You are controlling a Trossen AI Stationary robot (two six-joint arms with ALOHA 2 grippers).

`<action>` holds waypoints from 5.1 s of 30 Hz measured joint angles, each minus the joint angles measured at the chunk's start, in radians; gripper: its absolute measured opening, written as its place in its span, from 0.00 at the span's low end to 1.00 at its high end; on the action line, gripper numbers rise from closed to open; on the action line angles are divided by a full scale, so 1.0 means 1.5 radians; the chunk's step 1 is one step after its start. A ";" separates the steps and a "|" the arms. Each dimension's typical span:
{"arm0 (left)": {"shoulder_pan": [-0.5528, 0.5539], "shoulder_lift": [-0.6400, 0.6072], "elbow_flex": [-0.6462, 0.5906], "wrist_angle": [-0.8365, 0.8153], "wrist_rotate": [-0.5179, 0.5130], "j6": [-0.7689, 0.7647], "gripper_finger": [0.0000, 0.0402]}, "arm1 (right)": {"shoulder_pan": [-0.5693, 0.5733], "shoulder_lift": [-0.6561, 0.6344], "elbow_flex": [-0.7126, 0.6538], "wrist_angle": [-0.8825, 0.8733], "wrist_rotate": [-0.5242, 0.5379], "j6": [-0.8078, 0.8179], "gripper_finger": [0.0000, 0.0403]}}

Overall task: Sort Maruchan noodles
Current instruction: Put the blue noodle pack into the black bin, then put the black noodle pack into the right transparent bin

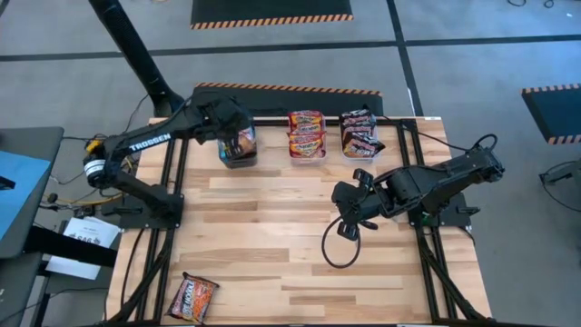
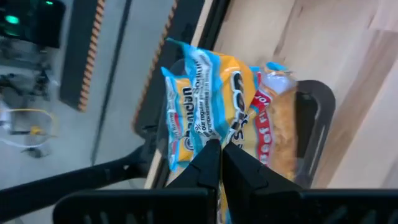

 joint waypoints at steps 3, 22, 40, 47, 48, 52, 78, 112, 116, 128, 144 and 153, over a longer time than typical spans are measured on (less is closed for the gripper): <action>0.010 0.011 0.000 0.005 0.012 0.003 0.00 | 0.000 0.000 0.000 0.001 0.000 0.000 0.08; 0.020 0.124 0.000 -0.003 -0.012 0.046 0.00 | 0.000 0.000 0.000 0.004 0.000 -0.001 0.08; 0.020 0.130 0.000 -0.004 0.124 -0.031 0.00 | 0.000 0.000 0.000 0.003 0.000 -0.001 0.08; 0.023 0.130 0.000 -0.004 0.126 -0.029 0.02 | 0.002 0.000 0.000 0.004 -0.013 -0.001 0.08; 0.025 0.130 0.000 -0.004 0.131 -0.029 0.03 | 0.002 0.000 0.000 0.004 -0.015 -0.001 0.08; 0.036 0.130 0.000 -0.004 0.164 -0.031 0.12 | 0.002 0.000 0.000 0.004 -0.016 -0.001 0.08; 0.040 0.123 0.105 -0.216 0.361 -0.095 0.25 | -0.021 0.000 0.000 -0.001 -0.011 -0.001 0.08; 0.090 0.130 -0.109 -0.060 0.217 -0.125 0.24 | -0.021 0.000 0.000 -0.006 -0.016 -0.001 0.08; 0.092 0.130 -0.137 -0.039 0.205 -0.124 0.24 | -0.021 0.000 0.000 -0.006 -0.016 -0.001 0.08; 0.091 0.130 -0.065 -0.081 0.193 -0.122 0.24 | -0.021 0.000 0.000 -0.006 -0.016 -0.001 0.08; 0.088 0.129 0.022 -0.235 0.257 -0.189 0.25 | -0.021 0.000 0.000 -0.006 -0.016 -0.019 0.08; 0.138 0.129 0.035 -0.323 0.263 -0.200 0.35 | -0.021 0.000 0.000 -0.007 -0.017 -0.047 0.15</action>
